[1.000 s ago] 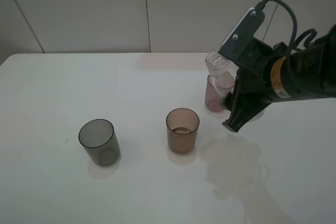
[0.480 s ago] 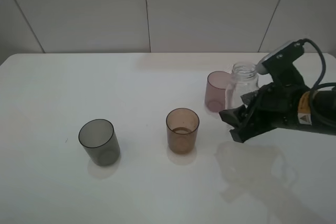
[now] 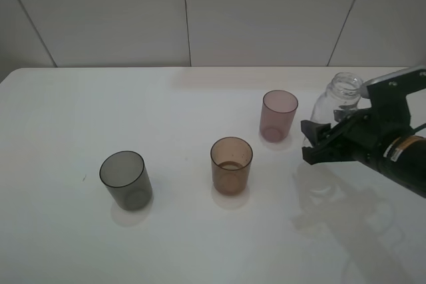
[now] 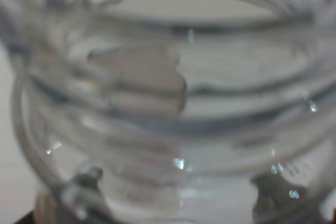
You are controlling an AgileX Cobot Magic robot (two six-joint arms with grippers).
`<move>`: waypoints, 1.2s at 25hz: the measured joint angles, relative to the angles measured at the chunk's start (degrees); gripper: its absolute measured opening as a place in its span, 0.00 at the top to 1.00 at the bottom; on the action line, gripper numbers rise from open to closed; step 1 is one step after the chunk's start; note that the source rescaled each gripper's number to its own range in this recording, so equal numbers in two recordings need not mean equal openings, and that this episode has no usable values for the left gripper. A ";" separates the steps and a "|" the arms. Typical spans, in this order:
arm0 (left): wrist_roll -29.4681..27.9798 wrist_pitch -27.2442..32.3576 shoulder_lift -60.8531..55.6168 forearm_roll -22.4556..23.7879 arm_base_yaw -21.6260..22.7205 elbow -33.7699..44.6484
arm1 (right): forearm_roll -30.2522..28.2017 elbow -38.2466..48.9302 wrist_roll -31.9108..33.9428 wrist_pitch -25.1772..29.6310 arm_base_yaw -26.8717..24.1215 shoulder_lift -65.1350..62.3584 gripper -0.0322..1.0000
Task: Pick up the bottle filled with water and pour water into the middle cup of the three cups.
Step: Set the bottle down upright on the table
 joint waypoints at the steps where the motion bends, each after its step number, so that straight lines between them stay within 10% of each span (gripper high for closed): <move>1: 0.00 0.00 0.00 0.00 0.00 0.00 | 0.69 0.06 0.00 -2.49 0.00 2.19 0.95; 10: 0.00 0.00 0.00 0.00 0.00 0.00 | -1.63 0.12 6.35 -20.62 0.00 19.70 0.95; 25: 0.00 0.00 0.00 0.00 0.00 0.00 | -2.50 0.18 6.50 -24.34 0.00 26.18 0.95; 30: 0.00 0.00 0.00 0.00 0.00 0.00 | -3.11 0.18 6.50 -23.46 0.00 26.25 0.21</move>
